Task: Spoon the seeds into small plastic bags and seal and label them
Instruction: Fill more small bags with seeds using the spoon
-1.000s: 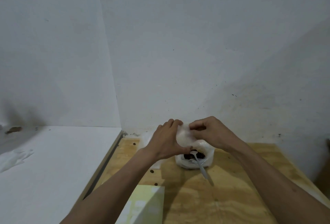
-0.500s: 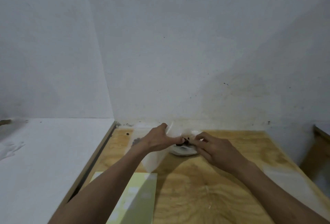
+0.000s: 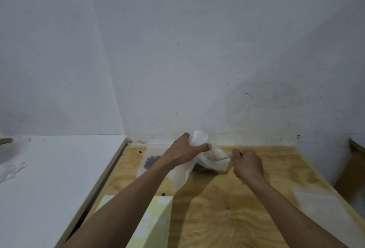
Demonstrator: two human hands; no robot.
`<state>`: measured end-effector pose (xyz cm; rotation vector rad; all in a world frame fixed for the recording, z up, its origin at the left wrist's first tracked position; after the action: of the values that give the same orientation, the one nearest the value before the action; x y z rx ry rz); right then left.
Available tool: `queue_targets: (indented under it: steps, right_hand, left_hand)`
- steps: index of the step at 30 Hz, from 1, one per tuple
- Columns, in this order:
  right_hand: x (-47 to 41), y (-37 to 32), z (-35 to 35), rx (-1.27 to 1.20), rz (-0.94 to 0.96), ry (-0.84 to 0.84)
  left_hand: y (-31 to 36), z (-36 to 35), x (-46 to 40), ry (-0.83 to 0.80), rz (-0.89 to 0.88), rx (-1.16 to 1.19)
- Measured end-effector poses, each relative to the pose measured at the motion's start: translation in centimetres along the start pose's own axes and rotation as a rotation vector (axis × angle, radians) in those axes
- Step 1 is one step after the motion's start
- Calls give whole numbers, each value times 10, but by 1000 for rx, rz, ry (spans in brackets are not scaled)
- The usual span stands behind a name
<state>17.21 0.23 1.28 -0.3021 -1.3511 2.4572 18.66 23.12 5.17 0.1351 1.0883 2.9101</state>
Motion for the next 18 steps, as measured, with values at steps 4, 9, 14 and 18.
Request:
queue_targets:
  steps: [4,9,14,18]
  right_hand:
    - [0,12,-2,-163,-111,-46]
    - [-7,-9,18,-142,31,7]
    - [-15,-30,36,-150,79,32]
    - [-15,-51,47,-220,84,18]
  left_hand:
    - [-12,3,1,-6,4,-50]
    - [-28,21,10,41,-4,-43]
    - [-30,32,15,120,-54,-6]
    - [-28,29,17,129,-96,-3]
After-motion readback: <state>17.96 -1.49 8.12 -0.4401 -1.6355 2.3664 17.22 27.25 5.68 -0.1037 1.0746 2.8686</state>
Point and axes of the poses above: each hand's wrist, its own x-axis away from the middle knuckle, its own z-axis out of the back of the hand, y = z × x, the point moved 8 cm from there along -x, towards the middle knuckle, and after that the axes turned 7 degrees about -x, right-handed, at the moved point
